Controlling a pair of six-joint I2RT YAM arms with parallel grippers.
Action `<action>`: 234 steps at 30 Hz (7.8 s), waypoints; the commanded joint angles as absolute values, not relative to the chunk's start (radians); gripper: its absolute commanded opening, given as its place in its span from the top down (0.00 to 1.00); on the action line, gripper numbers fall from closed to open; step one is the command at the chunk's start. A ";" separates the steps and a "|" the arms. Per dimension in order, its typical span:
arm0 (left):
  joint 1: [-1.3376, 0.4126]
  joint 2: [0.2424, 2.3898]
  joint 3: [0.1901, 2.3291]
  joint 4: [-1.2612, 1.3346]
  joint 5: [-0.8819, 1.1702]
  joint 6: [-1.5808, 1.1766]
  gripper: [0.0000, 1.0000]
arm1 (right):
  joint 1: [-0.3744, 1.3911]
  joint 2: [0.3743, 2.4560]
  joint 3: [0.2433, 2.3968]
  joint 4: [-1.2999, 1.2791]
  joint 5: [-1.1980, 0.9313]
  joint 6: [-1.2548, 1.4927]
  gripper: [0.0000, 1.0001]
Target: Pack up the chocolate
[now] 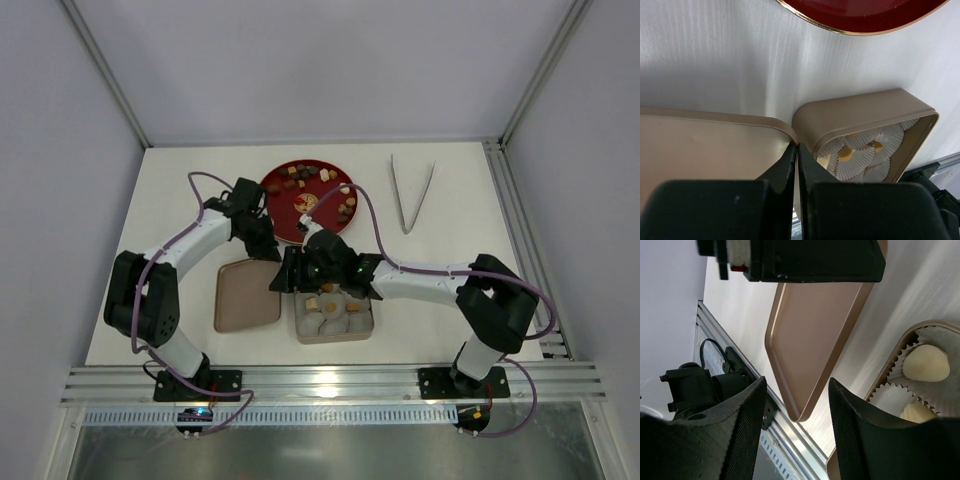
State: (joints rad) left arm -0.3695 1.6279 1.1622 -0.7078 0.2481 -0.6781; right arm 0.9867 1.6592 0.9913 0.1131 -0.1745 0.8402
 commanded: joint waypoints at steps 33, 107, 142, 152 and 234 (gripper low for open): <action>-0.364 1.560 1.166 -0.630 0.340 -0.755 1.00 | 1.019 1.864 1.083 0.304 -0.046 0.908 0.59; -1.322 1.259 0.801 0.680 -0.896 0.994 0.19 | 0.502 1.459 1.640 -0.707 -0.382 0.712 0.96; -1.246 1.457 0.871 1.098 -1.043 1.298 0.99 | 0.548 1.439 1.597 -0.653 -0.374 0.765 0.89; -1.247 1.413 0.873 1.025 -1.025 1.240 1.00 | 0.548 1.442 1.601 -0.634 -0.362 0.759 0.56; -0.546 1.207 0.310 0.910 0.537 -1.410 1.00 | 0.344 0.897 0.542 -0.100 -0.259 0.701 0.00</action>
State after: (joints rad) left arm -0.5430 1.1961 0.3119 0.7853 0.5076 -1.4090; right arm 0.3317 0.9157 0.5495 -0.1638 -0.2813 0.6910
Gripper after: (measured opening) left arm 0.121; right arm 0.996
